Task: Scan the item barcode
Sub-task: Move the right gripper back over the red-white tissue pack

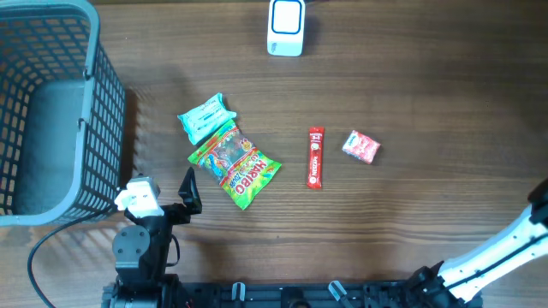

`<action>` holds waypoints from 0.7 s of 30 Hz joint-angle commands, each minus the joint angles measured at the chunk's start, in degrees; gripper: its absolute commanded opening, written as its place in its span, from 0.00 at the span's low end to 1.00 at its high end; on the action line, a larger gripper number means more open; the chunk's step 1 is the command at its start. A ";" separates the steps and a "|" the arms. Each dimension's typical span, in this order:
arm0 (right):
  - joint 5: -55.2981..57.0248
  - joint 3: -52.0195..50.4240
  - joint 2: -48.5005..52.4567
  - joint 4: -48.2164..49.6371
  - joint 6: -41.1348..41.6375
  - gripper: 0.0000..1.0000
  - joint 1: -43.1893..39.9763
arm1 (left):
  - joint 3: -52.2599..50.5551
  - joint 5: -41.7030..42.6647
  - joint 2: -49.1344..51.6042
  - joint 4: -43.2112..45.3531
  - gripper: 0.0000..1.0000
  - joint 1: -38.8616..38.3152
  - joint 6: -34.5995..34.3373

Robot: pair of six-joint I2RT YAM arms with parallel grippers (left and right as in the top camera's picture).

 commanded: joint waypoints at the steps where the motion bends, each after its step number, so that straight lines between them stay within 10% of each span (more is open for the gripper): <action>1: -15.76 3.39 -15.15 -3.08 3.21 1.00 5.07 | -0.57 0.66 -0.35 0.13 1.00 0.22 -0.11; 13: -2.78 -3.13 -24.33 -32.74 10.88 0.98 39.36 | -0.57 0.66 -0.35 0.13 1.00 0.22 -0.11; 21: 3.98 -26.25 -21.57 -20.09 15.41 0.96 53.59 | -0.57 0.66 -0.35 0.13 1.00 0.22 -0.11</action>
